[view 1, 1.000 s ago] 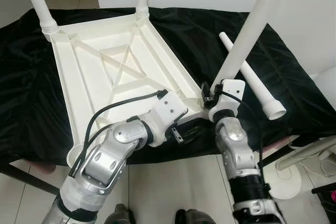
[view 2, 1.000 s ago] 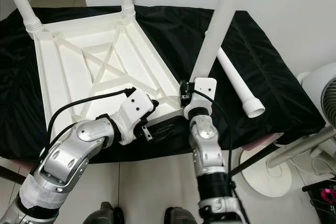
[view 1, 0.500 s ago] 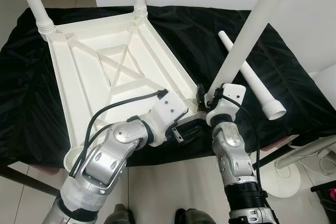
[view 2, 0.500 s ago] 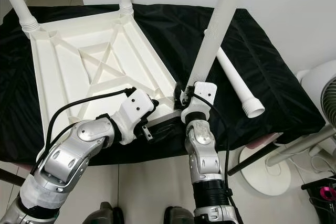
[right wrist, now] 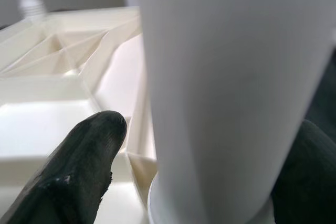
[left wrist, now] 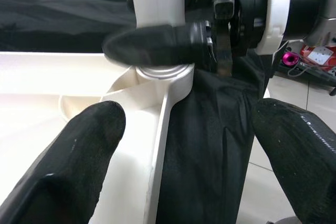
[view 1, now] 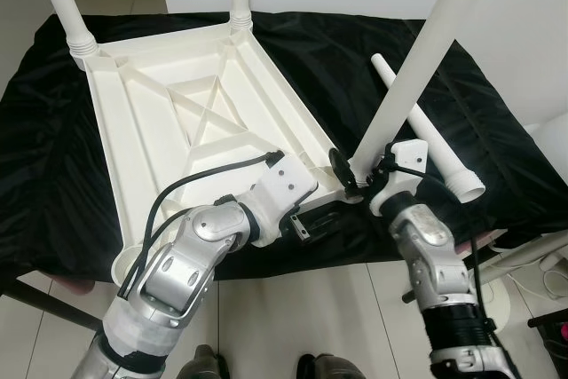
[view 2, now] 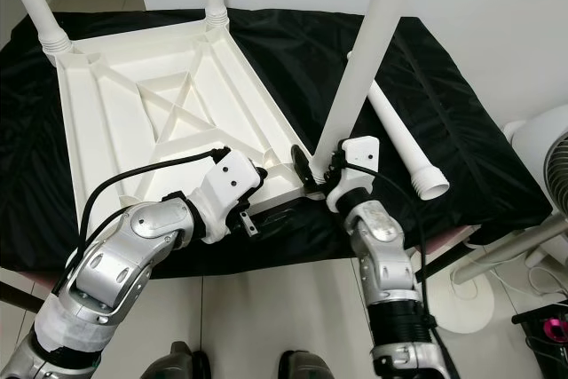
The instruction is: Building children table
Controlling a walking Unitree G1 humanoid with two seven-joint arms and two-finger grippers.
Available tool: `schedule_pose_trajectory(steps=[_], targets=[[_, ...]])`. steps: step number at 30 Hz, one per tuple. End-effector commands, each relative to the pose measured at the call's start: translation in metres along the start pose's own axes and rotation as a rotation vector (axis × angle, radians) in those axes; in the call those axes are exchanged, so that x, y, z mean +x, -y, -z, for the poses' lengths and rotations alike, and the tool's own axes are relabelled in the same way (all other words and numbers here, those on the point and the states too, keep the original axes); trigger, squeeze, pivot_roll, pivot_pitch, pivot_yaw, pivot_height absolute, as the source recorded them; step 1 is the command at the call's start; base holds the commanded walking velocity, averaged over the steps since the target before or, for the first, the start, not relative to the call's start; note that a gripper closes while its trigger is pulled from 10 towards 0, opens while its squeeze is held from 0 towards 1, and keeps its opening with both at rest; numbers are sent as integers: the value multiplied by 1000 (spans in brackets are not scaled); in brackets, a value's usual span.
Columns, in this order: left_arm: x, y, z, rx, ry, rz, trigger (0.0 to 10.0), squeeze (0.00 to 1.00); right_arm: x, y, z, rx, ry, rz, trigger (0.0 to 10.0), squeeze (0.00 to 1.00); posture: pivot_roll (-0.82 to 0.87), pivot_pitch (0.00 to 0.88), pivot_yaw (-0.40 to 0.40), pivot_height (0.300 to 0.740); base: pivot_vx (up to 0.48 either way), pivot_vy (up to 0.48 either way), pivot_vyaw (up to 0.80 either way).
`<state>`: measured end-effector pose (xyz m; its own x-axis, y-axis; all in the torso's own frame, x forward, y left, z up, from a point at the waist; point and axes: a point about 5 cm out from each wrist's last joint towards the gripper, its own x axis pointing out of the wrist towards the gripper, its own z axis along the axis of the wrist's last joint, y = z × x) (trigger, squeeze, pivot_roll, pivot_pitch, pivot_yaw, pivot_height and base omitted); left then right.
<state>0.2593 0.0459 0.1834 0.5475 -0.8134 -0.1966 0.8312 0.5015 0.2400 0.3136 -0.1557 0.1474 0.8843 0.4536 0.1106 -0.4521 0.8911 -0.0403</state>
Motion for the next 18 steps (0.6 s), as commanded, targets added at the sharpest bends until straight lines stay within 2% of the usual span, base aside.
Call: schedule_pose_trajectory(steps=[1, 8, 9, 10, 11, 18], targets=[[1, -2, 1, 5, -4, -30, 10000, 0, 3, -2, 0, -16, -5, -63, 10000, 0, -71, 53, -8, 740, 0, 0, 0], [2, -3, -1, 12, 1, -30, 10000, 0, 9, 6, 5, -69, -60, -144, 10000, 0, -70, 45, -1, 740, 0, 0, 0], [2, -3, -1, 12, 2, -30, 10000, 0, 9, 8, 7, -75, -71, -161, 5255, 0, -69, 44, 0, 740, 0, 0, 0], [2, -3, -1, 12, 2, -30, 10000, 0, 8, 9, 8, -78, -77, -169, 3059, 0, -69, 44, 0, 740, 0, 0, 0], [2, -3, -1, 12, 1, -29, 10000, 0, 7, 10, 10, -76, -83, -177, 0, 0, -67, 47, -1, 740, 0, 0, 0], [1, -3, -1, 11, 0, -28, 10000, 0, 3, 14, 15, -73, -105, -185, 0, 0, -71, 54, 2, 740, 0, 0, 0]])
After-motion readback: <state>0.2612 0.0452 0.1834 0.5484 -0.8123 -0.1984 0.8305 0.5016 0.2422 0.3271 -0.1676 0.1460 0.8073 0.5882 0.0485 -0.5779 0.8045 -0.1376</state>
